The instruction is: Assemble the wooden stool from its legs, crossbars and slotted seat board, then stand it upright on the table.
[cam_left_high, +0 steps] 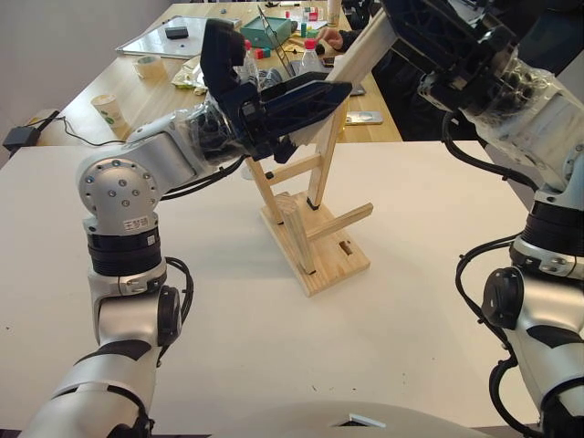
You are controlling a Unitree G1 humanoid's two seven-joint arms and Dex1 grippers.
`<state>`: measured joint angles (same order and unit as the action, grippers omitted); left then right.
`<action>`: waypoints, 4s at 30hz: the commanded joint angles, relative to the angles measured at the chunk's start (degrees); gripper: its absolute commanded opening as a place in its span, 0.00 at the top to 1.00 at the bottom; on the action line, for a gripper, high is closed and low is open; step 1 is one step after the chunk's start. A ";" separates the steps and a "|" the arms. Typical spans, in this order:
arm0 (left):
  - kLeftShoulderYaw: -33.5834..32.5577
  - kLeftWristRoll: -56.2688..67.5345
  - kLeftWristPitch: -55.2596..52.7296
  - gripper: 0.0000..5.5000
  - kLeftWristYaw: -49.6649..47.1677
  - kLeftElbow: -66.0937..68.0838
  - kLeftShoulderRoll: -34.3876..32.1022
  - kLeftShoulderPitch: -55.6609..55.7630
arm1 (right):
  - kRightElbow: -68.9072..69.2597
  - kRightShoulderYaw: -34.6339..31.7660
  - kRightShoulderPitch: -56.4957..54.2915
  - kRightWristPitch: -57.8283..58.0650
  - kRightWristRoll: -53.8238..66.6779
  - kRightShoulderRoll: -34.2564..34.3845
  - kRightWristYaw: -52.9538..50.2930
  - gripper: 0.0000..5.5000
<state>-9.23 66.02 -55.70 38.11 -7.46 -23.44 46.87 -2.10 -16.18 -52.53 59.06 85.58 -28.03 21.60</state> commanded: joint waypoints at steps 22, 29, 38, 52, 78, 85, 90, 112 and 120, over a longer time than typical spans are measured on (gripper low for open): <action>10.60 -19.13 16.13 0.31 18.09 -22.39 -15.82 -17.48 | -1.13 0.65 28.28 -24.01 -39.33 -7.76 16.25 0.62; 14.67 -27.82 23.79 0.31 24.33 -22.22 -19.21 -20.79 | -1.04 0.08 29.09 -24.78 -41.14 -6.73 17.01 0.62; 19.30 -47.18 48.31 0.31 35.89 -7.18 -28.40 -26.01 | 4.50 1.31 32.72 -22.38 -40.57 -4.46 16.97 0.62; 22.81 -63.17 61.32 0.31 36.04 16.23 -26.96 -22.21 | 6.37 4.07 33.99 -26.69 -44.35 2.50 14.32 0.62; 24.00 -67.29 67.20 0.31 33.00 37.11 -17.28 -16.52 | 3.75 16.45 47.07 -35.99 -56.77 4.94 21.90 0.62; 23.99 -68.46 68.99 0.31 31.12 44.47 -16.16 -17.50 | 9.21 19.52 51.18 -32.89 -55.87 -2.62 27.84 0.63; 23.33 -68.77 71.07 0.31 29.83 50.69 -15.80 -17.94 | 13.67 23.00 53.80 -31.99 -56.62 -6.04 29.47 0.63; 21.32 -68.15 73.86 0.31 29.57 53.94 -14.53 -18.73 | 23.47 25.03 49.72 -34.55 -54.88 -6.27 27.52 0.63; 21.08 -68.11 73.52 0.31 29.99 53.45 -13.79 -18.45 | 20.59 33.42 49.37 -39.77 -65.25 -14.53 36.28 0.63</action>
<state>12.02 -2.09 17.96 67.95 46.50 -37.65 28.56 22.64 13.85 -5.54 15.83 26.83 -37.11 55.51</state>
